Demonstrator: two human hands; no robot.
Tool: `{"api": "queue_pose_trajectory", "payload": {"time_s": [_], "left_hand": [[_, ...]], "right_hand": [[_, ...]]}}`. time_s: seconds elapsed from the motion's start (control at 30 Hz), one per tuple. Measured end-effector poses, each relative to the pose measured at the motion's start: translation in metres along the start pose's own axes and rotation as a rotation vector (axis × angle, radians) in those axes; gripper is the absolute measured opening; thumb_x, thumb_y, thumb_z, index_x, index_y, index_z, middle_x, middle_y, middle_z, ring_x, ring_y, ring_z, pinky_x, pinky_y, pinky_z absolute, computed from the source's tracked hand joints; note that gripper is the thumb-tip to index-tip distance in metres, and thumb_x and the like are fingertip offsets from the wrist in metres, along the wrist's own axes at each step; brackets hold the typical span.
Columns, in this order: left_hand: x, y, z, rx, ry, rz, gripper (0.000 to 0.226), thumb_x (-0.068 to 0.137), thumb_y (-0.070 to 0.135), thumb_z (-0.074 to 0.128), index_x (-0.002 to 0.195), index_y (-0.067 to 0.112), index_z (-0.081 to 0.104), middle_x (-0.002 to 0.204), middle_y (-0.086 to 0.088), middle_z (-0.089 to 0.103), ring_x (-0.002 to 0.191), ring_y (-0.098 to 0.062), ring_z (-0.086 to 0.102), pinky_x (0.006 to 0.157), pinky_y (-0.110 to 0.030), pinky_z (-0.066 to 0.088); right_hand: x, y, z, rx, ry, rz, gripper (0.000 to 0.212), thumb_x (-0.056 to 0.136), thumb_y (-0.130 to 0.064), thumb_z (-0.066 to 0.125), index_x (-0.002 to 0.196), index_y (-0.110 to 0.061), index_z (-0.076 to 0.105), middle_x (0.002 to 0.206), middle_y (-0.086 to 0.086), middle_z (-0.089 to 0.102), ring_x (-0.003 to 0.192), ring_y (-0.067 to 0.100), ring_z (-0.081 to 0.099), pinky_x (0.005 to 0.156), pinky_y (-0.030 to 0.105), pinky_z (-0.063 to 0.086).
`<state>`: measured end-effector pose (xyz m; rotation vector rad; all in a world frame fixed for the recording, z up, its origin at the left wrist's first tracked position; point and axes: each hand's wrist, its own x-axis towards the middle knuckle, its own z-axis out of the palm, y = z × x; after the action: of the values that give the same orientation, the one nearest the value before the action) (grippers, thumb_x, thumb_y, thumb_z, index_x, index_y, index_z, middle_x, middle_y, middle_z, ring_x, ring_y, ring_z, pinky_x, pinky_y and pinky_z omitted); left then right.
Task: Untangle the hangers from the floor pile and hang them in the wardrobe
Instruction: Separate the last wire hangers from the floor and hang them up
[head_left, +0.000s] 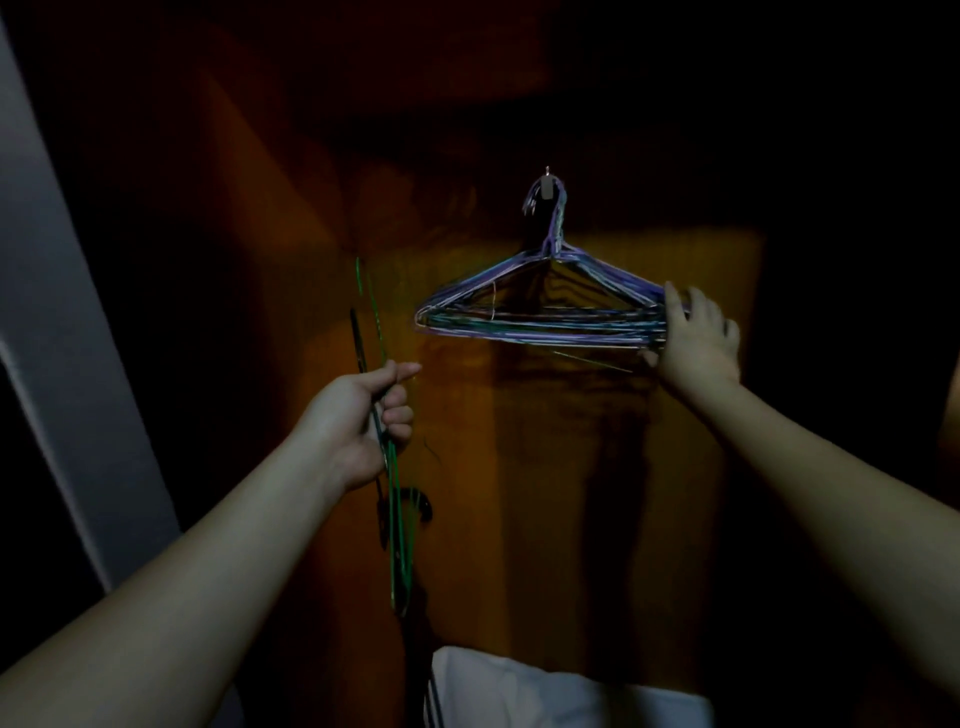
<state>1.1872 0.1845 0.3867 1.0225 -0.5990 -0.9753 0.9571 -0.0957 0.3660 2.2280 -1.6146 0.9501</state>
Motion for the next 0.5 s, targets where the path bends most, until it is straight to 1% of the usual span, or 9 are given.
{"api": "queue_pose_trajectory", "payload": {"time_s": [0.07,0.13,0.2,0.27,0.33,0.37,0.43,0.47,0.5], "left_hand": [[-0.004,-0.004,-0.006,0.013,-0.037,-0.013,0.023,0.103,0.023,0.040,0.102,0.009,0.058,0.046,0.006,0.033,0.033,-0.004,0.027,0.031,-0.015,0.024],[-0.007,-0.008,-0.013,0.035,-0.064,-0.018,0.023,0.103,0.023,0.040,0.103,0.009,0.058,0.047,0.006,0.031,0.033,-0.004,0.026,0.031,-0.015,0.022],[-0.010,-0.012,-0.019,0.051,-0.084,-0.020,0.023,0.102,0.024,0.041,0.104,0.010,0.058,0.047,0.006,0.031,0.033,-0.004,0.025,0.031,-0.015,0.020],[-0.012,-0.015,-0.026,0.054,-0.109,-0.021,0.023,0.102,0.024,0.041,0.104,0.010,0.059,0.048,0.006,0.031,0.034,-0.004,0.025,0.032,-0.016,0.019],[-0.015,-0.020,-0.032,0.031,-0.144,-0.024,0.022,0.101,0.023,0.041,0.103,0.010,0.059,0.049,0.005,0.031,0.034,-0.004,0.025,0.033,-0.016,0.018],[-0.016,-0.022,-0.035,0.013,-0.163,-0.026,0.022,0.101,0.022,0.041,0.102,0.010,0.059,0.049,0.005,0.031,0.034,-0.004,0.025,0.033,-0.015,0.019],[-0.020,-0.025,-0.041,-0.021,-0.203,-0.036,0.021,0.100,0.021,0.042,0.101,0.010,0.059,0.048,0.005,0.031,0.033,-0.004,0.026,0.031,-0.013,0.020],[-0.021,-0.026,-0.044,-0.035,-0.222,-0.042,0.020,0.098,0.021,0.043,0.100,0.010,0.060,0.047,0.005,0.031,0.032,-0.004,0.026,0.031,-0.013,0.021],[-0.023,-0.028,-0.047,-0.047,-0.240,-0.050,0.019,0.095,0.021,0.045,0.099,0.010,0.060,0.047,0.005,0.031,0.031,-0.005,0.026,0.031,-0.013,0.021]], "right_hand": [[-0.017,-0.017,-0.004,0.113,0.060,-0.089,0.081,0.089,-0.038,0.064,0.154,-0.020,0.018,0.153,0.015,0.028,0.141,0.032,0.027,0.113,0.050,0.024],[-0.040,-0.042,-0.007,0.321,-0.015,-0.183,0.063,0.093,-0.033,0.061,0.148,-0.019,0.035,0.145,0.010,0.043,0.133,0.027,0.041,0.109,0.044,0.035],[-0.064,-0.071,-0.012,0.479,-0.232,-0.252,0.039,0.096,-0.031,0.057,0.133,-0.018,0.054,0.129,0.003,0.058,0.118,0.020,0.055,0.098,0.033,0.044],[-0.092,-0.095,-0.016,0.555,-0.515,-0.323,0.022,0.099,-0.037,0.052,0.111,-0.024,0.064,0.106,-0.002,0.066,0.099,0.015,0.061,0.085,0.026,0.045],[-0.124,-0.115,-0.019,0.612,-0.816,-0.361,0.027,0.099,-0.048,0.043,0.090,-0.031,0.062,0.084,-0.008,0.065,0.078,0.008,0.062,0.072,0.022,0.046],[-0.140,-0.123,-0.017,0.656,-0.949,-0.351,0.033,0.100,-0.051,0.038,0.090,-0.030,0.061,0.083,-0.009,0.065,0.074,0.004,0.062,0.069,0.019,0.048],[-0.171,-0.138,-0.005,0.853,-1.138,-0.264,0.043,0.099,-0.053,0.035,0.113,-0.022,0.062,0.100,-0.005,0.071,0.085,0.007,0.068,0.078,0.023,0.053],[-0.185,-0.145,0.002,0.977,-1.165,-0.190,0.045,0.099,-0.054,0.037,0.120,-0.021,0.058,0.108,-0.001,0.071,0.093,0.012,0.070,0.083,0.028,0.053],[-0.198,-0.152,0.008,1.103,-1.169,-0.104,0.042,0.098,-0.053,0.040,0.122,-0.022,0.056,0.112,0.002,0.071,0.099,0.016,0.069,0.085,0.031,0.053]]}}
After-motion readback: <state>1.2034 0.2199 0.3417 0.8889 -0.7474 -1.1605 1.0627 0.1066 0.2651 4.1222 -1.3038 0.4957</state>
